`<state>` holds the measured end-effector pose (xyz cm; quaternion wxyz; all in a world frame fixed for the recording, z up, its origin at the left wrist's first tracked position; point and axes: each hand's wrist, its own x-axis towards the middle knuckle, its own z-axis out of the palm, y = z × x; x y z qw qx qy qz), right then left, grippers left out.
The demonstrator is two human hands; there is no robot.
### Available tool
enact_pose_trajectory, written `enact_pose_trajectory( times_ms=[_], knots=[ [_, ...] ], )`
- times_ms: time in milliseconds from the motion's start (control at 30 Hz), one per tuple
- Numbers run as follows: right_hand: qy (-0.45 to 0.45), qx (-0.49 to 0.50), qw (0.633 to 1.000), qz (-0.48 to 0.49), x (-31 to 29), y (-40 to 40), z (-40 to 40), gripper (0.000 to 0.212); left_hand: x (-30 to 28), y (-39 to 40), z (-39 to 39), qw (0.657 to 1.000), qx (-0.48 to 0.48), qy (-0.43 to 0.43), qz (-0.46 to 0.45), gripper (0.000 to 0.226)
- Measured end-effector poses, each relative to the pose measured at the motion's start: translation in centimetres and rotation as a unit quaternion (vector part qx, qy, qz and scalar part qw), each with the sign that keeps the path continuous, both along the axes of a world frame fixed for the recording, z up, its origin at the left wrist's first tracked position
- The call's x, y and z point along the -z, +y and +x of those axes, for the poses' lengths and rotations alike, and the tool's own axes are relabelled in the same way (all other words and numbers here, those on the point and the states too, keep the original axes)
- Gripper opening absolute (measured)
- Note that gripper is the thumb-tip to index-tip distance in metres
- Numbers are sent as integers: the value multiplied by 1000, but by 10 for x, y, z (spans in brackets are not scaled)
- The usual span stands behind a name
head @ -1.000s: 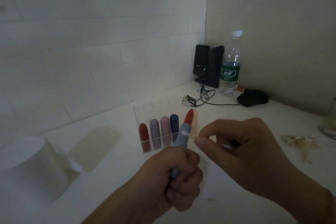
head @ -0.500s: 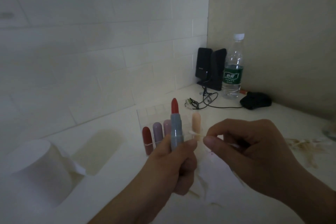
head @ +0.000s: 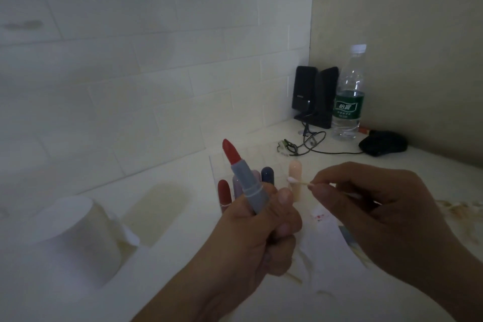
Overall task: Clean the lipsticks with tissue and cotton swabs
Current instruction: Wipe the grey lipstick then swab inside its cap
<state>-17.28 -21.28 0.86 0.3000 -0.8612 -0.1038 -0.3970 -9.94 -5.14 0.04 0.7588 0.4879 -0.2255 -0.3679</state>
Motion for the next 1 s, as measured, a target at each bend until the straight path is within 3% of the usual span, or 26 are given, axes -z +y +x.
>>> enact_pose_trajectory(
  times_ms=[367, 533, 667, 767, 867, 1000],
  knots=[
    [-11, 13, 1000, 24, -1, 3, 1, 8, -3, 6, 6, 996, 67, 50, -29, 25],
    [-10, 23, 1000, 12, 1, 3, 3, 3, 2, 2, 0, 998, 21, -39, 35, 28],
    [-6, 50, 998, 47, 1, 0, 5, 10, 3, 1, -1, 994, -4, -81, 71, 40],
    [2, 45, 997, 67, 1, -1, 5, 15, 0, -1, -1, 996, -24, -70, 47, 29],
    [4, 38, 998, 57, 3, -1, 5, 6, 0, -3, -2, 992, -47, -104, 48, 21],
    [12, 44, 997, 58, 3, -1, 5, 11, 3, -3, -3, 984, -67, -150, 69, 11]
  ],
)
